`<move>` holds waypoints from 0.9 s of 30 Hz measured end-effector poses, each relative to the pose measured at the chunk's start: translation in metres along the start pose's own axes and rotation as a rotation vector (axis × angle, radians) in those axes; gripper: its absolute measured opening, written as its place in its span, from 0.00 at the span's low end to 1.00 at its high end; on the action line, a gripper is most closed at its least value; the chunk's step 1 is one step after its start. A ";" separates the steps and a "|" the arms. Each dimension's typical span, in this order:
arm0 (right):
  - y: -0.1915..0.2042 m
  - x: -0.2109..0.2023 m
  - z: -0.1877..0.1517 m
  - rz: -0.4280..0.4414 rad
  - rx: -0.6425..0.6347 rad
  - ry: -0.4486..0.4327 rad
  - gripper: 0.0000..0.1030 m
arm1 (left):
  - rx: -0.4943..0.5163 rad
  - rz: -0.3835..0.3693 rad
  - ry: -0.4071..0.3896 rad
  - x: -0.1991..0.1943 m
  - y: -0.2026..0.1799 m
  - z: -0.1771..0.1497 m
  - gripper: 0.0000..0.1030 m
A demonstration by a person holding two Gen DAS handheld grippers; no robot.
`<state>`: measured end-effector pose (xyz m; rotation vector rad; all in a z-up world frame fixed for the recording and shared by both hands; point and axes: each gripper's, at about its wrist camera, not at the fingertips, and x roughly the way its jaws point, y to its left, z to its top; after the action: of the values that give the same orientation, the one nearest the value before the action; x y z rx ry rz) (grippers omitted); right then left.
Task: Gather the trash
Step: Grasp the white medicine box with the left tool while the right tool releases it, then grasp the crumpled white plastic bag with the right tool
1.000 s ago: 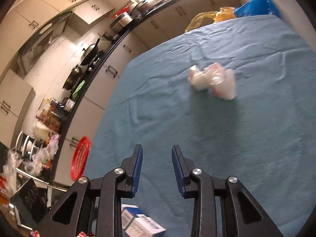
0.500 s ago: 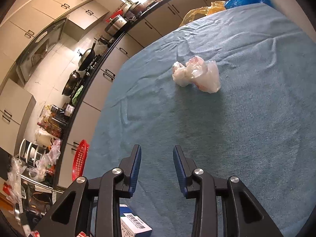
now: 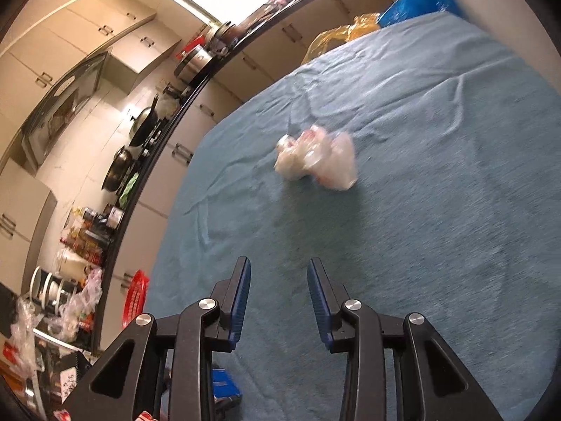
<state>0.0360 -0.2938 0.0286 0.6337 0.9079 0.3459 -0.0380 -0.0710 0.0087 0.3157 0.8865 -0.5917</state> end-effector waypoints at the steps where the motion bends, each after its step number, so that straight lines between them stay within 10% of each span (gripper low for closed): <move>1: 0.001 -0.003 0.003 -0.014 -0.003 -0.016 0.43 | -0.015 0.013 -0.008 -0.001 0.002 -0.001 0.32; 12: 0.002 0.029 0.071 -0.216 -0.015 -0.109 0.63 | -0.438 0.191 -0.094 -0.012 0.088 -0.011 0.32; 17: -0.021 0.057 0.078 -0.126 0.042 -0.067 0.62 | -0.546 0.185 -0.109 -0.014 0.107 -0.019 0.32; 27: 0.019 0.065 0.045 -0.066 -0.132 -0.048 0.25 | -0.590 0.193 -0.125 -0.023 0.108 -0.028 0.32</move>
<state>0.1099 -0.2610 0.0208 0.4879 0.8507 0.3267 -0.0020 0.0367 0.0120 -0.1679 0.8578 -0.1524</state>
